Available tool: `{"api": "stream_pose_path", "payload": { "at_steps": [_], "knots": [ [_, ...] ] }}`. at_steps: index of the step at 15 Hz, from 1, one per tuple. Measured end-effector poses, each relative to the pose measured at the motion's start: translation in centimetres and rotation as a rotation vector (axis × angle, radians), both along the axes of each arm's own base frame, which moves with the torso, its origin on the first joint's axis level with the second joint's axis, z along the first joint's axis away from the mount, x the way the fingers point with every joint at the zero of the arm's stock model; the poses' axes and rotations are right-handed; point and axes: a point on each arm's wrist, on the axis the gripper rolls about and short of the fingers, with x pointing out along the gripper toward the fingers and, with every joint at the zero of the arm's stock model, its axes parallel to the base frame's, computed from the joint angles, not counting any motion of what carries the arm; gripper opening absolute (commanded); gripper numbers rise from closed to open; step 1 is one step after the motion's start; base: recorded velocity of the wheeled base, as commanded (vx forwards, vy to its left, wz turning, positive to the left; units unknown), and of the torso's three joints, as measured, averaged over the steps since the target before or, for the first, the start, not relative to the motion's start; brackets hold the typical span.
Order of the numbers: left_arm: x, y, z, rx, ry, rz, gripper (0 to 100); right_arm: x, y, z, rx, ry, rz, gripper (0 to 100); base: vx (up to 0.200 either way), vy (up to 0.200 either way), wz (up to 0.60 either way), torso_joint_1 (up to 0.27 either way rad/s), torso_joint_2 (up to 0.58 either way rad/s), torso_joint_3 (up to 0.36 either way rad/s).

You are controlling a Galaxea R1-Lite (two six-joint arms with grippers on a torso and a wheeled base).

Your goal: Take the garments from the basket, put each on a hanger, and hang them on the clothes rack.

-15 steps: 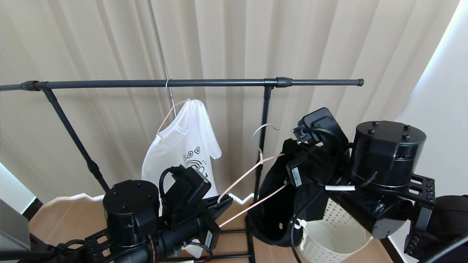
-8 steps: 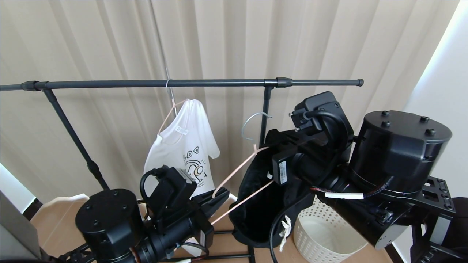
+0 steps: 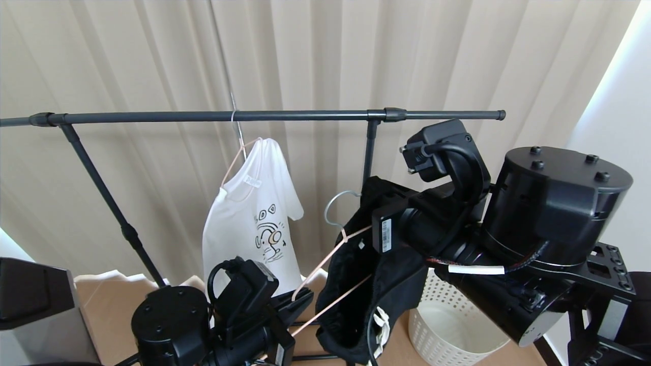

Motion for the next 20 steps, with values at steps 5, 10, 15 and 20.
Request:
{"api": "stream_pose_path", "payload": {
  "at_steps": [5,10,15,20],
  "knots": [
    [0.1,0.0,0.9,-0.041,-0.018,0.008,0,0.2,0.0,-0.4,-0.013,0.009,-0.004,0,0.000,0.000,0.00,0.000,0.00,0.000],
    [0.0,0.6,2.6,-0.081,-0.075,0.017,0,0.4,0.3,-0.8,-0.021,0.015,-0.006,0,0.000,0.000,0.00,0.000,0.00,0.000],
    [-0.2,0.7,2.8,-0.084,-0.081,0.016,0,0.5,-0.2,-0.3,-0.009,0.006,-0.018,100,0.000,0.000,0.00,0.000,0.00,0.000],
    [-0.3,0.7,2.8,-0.085,-0.083,0.012,0,0.3,-0.3,0.2,0.009,-0.007,-0.014,100,0.000,0.000,0.00,0.000,0.00,0.000]
  ]
}}
